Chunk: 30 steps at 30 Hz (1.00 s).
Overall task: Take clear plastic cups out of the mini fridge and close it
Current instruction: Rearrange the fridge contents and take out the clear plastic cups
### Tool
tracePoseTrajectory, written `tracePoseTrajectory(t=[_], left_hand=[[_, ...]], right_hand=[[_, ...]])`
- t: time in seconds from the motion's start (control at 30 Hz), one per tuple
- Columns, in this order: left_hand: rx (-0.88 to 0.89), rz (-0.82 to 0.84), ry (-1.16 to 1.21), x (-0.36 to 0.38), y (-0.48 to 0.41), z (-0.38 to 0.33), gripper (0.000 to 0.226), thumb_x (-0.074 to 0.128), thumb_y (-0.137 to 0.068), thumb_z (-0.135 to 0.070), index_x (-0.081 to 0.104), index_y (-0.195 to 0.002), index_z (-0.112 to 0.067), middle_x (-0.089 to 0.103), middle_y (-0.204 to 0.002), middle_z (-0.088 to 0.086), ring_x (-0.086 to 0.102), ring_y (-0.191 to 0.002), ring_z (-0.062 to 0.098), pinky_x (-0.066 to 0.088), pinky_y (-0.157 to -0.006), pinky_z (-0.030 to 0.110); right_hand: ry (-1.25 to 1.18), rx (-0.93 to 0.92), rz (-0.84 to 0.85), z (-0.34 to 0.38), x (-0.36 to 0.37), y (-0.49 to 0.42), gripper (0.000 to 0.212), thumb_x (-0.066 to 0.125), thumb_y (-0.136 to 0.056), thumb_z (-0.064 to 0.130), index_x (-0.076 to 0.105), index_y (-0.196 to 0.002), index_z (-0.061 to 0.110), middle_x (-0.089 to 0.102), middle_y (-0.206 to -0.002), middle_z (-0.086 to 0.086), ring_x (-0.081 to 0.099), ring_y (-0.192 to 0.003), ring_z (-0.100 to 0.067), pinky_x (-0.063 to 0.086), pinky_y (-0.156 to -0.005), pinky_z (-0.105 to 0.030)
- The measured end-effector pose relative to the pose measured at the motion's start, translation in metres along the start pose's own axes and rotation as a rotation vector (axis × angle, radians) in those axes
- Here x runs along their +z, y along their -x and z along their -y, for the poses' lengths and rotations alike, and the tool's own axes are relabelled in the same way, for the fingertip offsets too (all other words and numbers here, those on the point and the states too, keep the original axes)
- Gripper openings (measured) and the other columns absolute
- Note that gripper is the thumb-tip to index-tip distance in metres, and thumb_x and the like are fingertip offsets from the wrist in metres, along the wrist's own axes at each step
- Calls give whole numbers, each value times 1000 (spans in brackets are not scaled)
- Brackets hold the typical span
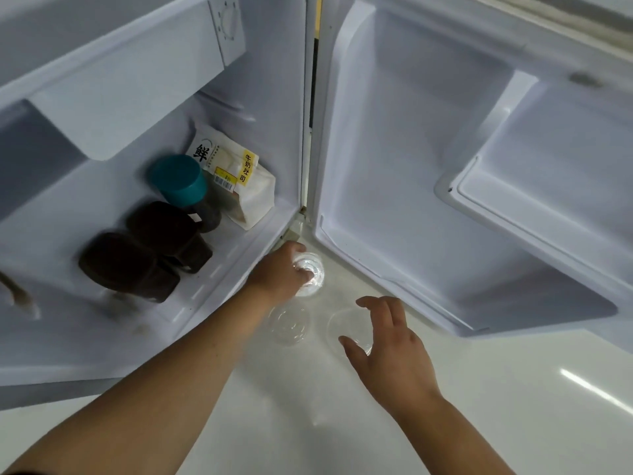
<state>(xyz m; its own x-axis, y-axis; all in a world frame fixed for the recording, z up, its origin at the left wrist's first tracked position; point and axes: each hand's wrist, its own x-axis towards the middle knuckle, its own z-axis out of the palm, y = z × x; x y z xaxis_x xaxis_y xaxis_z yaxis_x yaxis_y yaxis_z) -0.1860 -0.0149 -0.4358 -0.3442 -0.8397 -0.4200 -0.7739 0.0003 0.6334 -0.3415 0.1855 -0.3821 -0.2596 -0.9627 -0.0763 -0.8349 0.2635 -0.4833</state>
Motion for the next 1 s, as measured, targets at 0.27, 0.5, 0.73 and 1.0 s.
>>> tracePoseTrajectory(t=[0.27, 0.5, 0.73, 1.0], left_hand=[[171, -61, -335, 24, -15, -1, 61, 74, -81, -40, 58, -135, -19, 62, -129, 10, 60, -116, 30, 54, -93, 42], [231, 92, -701, 49, 0, -1, 98, 72, -71, -75, 32, -150, -35, 36, -159, 11, 43, -134, 39, 48, -97, 52], [289, 21, -632, 46, -2, 1, 74, 75, -76, -48, 43, -138, -25, 52, -131, 12, 50, -114, 32, 47, -73, 36], [124, 93, -626, 34, 45, 43, 90, 65, -66, -68, 23, -142, -43, 41, -144, 4, 45, -123, 29, 46, -80, 39]], right_hand=[[9, 59, -7, -13, -4, 12, 59, 78, -85, 44, 43, -130, 33, 46, -127, 11, 51, -51, -9, 42, -52, -24], [10, 81, -7, -15, -3, 17, 58, 77, -85, 45, 42, -130, 35, 46, -127, 12, 51, -53, -8, 41, -54, -23], [25, 59, -9, -16, -3, 22, 59, 80, -83, 44, 45, -129, 31, 48, -126, 9, 46, -48, -8, 38, -52, -20], [-15, 36, -11, -10, 1, 29, 59, 79, -84, 43, 45, -130, 31, 47, -126, 10, 58, -52, -11, 45, -51, -24]])
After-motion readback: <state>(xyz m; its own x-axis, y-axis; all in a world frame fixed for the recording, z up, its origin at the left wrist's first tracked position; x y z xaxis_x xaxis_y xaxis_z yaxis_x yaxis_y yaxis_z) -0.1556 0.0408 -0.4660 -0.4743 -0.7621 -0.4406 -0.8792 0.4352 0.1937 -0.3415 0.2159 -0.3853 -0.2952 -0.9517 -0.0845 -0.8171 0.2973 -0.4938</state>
